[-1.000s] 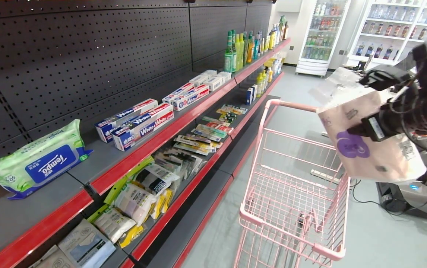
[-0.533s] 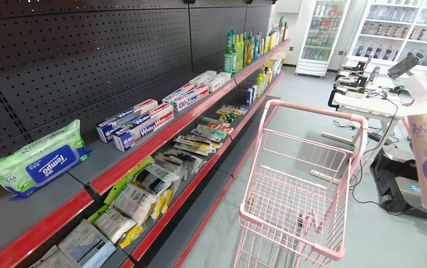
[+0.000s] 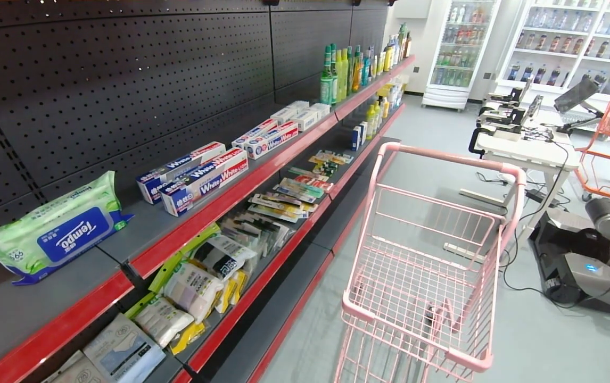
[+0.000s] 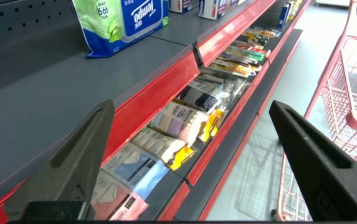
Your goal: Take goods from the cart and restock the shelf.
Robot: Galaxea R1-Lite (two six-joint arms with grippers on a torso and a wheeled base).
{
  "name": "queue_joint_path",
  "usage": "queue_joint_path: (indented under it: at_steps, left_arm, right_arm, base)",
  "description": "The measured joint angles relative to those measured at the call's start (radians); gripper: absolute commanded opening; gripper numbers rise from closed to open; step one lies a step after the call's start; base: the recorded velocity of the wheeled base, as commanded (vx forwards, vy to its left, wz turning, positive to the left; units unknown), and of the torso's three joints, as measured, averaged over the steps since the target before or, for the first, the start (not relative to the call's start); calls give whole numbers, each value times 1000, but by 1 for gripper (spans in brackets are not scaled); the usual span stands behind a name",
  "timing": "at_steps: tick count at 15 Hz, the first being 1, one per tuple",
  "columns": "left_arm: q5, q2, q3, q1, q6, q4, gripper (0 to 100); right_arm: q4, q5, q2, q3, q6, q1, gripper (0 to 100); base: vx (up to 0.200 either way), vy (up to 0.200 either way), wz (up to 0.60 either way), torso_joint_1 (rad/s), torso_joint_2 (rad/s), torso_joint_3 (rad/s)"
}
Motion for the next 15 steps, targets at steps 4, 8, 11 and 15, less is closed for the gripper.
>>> queue_joint_path:
  at_steps: [4, 8, 11, 15]
  left_arm:
    - [0, 0, 0, 0, 0, 0, 100]
    - [0, 0, 0, 0, 0, 0, 100]
    - [0, 0, 0, 0, 0, 0, 100]
    - [0, 0, 0, 0, 0, 0, 100]
  right_arm:
    - [1, -1, -58, 71, -7, -7, 0]
    - [-3, -1, -73, 95, -18, -8, 0]
    - [-5, -1, -62, 89, -22, -9, 0]
    - [-87, 1, -19, 78, -54, -8, 0]
  base:
    - [0, 0, 0, 106, -217, -119]
    - [0, 0, 0, 166, -362, -189]
    - [0, 0, 0, 163, -351, -183]
    - [0, 0, 0, 162, -340, -182]
